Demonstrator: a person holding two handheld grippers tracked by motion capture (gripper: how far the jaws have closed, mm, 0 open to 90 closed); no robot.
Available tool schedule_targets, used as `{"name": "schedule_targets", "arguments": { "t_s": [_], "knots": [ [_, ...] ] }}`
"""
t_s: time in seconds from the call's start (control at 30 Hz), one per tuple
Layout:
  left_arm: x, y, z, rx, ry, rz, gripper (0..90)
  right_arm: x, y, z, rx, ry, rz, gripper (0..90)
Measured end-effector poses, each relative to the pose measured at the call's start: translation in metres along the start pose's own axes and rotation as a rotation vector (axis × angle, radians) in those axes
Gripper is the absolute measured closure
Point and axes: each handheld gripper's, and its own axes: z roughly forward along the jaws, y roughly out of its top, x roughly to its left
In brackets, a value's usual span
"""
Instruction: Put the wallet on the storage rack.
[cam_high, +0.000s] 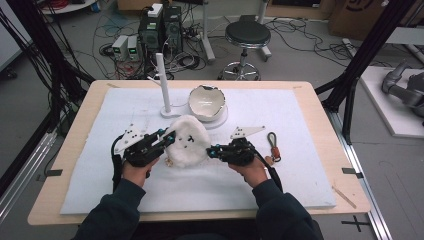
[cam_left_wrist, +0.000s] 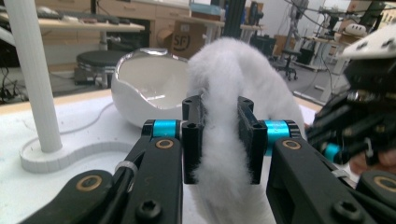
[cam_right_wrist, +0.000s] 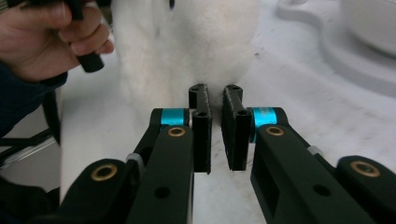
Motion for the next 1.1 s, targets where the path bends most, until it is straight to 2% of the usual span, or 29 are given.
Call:
{"name": "schedule_targets", "arguments": {
  "t_s": [0.03,0.07,0.1,0.13,0.17,0.2,0.23,0.27,0.37,0.4,0.5,0.53,0.57,0.6,0.63,0.67,0.7,0.73,0.87,0.97,1.1],
  "knots": [
    [0.000,0.000,0.000,0.000,0.000,0.000,74.4,0.000,0.000,0.000,0.000,0.000,0.000,84.5],
    [0.002,-0.004,0.003,0.061,0.003,-0.015,74.1,-0.002,0.001,-0.005,-0.021,-0.032,-0.002,86.5],
    [0.002,-0.004,0.003,0.061,0.003,-0.015,73.8,-0.002,0.001,-0.005,-0.021,-0.032,-0.002,86.5],
    [0.002,-0.009,0.006,0.108,-0.012,-0.045,73.7,-0.003,0.003,-0.011,-0.053,-0.064,0.002,87.9],
    [0.002,-0.009,0.006,0.108,-0.012,-0.045,73.5,-0.003,0.003,-0.011,-0.053,-0.064,0.002,87.9],
    [0.001,-0.013,0.010,0.172,-0.033,-0.047,73.5,-0.005,0.004,-0.017,-0.087,-0.092,-0.005,89.0],
    [0.001,-0.013,0.010,0.172,-0.033,-0.047,73.4,-0.005,0.004,-0.017,-0.087,-0.092,-0.005,89.0],
    [-0.001,-0.015,0.013,0.196,-0.044,-0.053,73.5,-0.006,0.006,-0.023,-0.107,-0.102,-0.015,89.6],
    [-0.003,-0.014,0.015,0.204,-0.055,-0.045,72.7,-0.006,0.008,-0.027,-0.107,-0.111,-0.026,89.8],
    [-0.002,-0.013,0.016,0.249,-0.074,-0.035,71.0,-0.007,0.009,-0.029,-0.110,-0.119,-0.032,89.9],
    [-0.001,-0.014,0.017,0.277,-0.074,-0.012,66.6,-0.008,0.009,-0.031,-0.098,-0.118,-0.040,90.0],
    [0.003,-0.011,0.015,0.279,-0.077,-0.008,62.2,-0.006,0.010,-0.031,-0.089,-0.112,-0.063,90.0],
    [0.003,-0.011,0.015,0.279,-0.077,-0.008,59.4,-0.006,0.010,-0.031,-0.089,-0.112,-0.063,90.0],
    [0.007,-0.006,0.013,0.250,-0.068,0.007,54.3,-0.004,0.011,-0.031,-0.080,-0.098,-0.091,90.0],
    [0.007,-0.006,0.013,0.250,-0.068,0.007,49.9,-0.004,0.011,-0.031,-0.080,-0.098,-0.091,90.0],
    [0.011,-0.001,0.011,0.210,-0.060,0.007,46.4,0.000,0.011,-0.029,-0.071,-0.082,-0.119,90.0],
    [0.011,-0.001,0.011,0.210,-0.060,0.007,44.0,0.000,0.011,-0.029,-0.071,-0.082,-0.119,90.0],
    [0.017,0.004,0.008,0.176,-0.057,0.013,41.4,0.003,0.013,-0.026,-0.053,-0.077,-0.151,90.0],
    [0.024,0.008,0.005,0.144,-0.052,0.017,37.6,0.007,0.014,-0.024,-0.043,-0.066,-0.183,90.0],
    [0.027,0.006,0.008,0.159,-0.071,0.009,35.4,0.009,0.014,-0.024,-0.044,-0.056,-0.196,90.0],
    [0.024,-0.001,0.019,0.222,-0.086,0.013,35.3,0.008,0.014,-0.022,-0.038,-0.045,-0.189,90.0]
  ]
}}
